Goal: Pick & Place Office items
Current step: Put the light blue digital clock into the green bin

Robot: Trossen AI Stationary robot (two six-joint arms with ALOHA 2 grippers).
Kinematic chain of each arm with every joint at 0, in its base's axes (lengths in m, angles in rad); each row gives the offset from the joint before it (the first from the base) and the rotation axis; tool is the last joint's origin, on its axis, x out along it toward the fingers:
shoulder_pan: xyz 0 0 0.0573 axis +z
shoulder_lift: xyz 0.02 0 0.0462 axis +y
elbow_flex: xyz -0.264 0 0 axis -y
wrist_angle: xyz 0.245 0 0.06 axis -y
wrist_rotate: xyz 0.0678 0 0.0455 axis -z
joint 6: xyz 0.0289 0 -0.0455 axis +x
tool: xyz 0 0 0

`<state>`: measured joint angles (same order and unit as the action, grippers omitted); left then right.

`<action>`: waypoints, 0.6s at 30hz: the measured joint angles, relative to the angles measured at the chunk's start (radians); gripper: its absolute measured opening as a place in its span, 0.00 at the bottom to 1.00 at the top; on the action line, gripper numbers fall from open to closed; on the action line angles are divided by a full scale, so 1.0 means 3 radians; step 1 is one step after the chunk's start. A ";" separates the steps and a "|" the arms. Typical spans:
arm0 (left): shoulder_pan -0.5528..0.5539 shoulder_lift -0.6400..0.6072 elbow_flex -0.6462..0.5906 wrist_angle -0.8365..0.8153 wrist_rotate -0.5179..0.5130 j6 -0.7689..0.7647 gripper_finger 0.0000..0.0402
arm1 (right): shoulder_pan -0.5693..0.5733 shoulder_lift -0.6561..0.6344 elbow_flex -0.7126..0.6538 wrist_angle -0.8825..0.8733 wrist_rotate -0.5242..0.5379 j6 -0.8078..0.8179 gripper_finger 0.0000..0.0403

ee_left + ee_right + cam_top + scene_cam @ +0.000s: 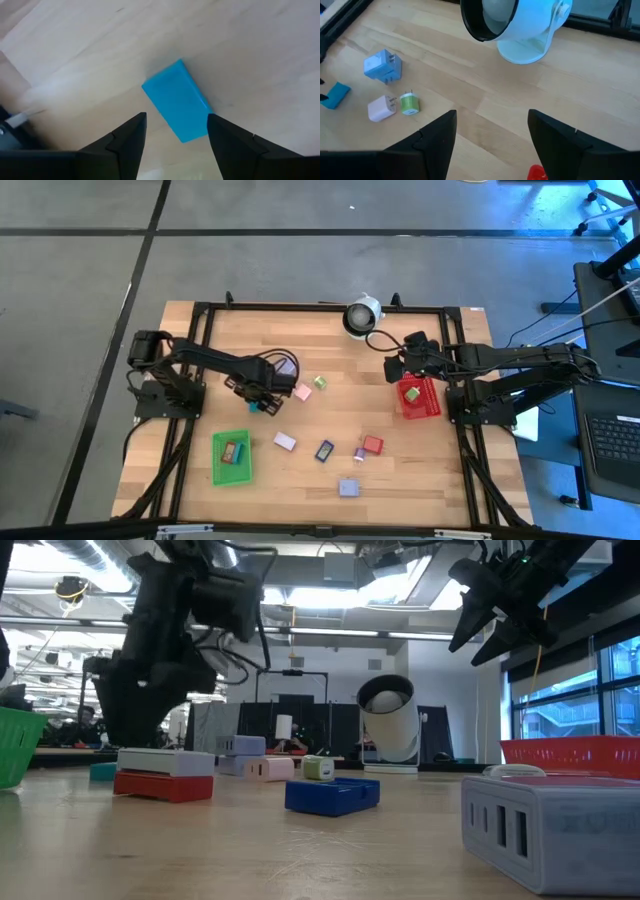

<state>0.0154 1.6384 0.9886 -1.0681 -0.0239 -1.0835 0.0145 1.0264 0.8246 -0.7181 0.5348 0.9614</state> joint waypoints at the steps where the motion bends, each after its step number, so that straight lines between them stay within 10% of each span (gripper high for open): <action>1: 0.0000 -0.0039 0.0000 -0.0001 -0.0009 -0.0049 0.51 | 0.0000 0.0000 0.0000 0.0000 0.0001 0.0013 0.61; 18: -0.0167 -0.0322 0.0001 -0.0008 -0.0531 -0.1180 0.51 | -0.0002 0.0000 0.0000 0.0000 -0.0564 -0.0535 0.61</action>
<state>-0.0347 1.5417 0.9890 -1.0706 -0.1832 -1.4376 0.0139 1.0264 0.8247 -0.7181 0.3657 0.8010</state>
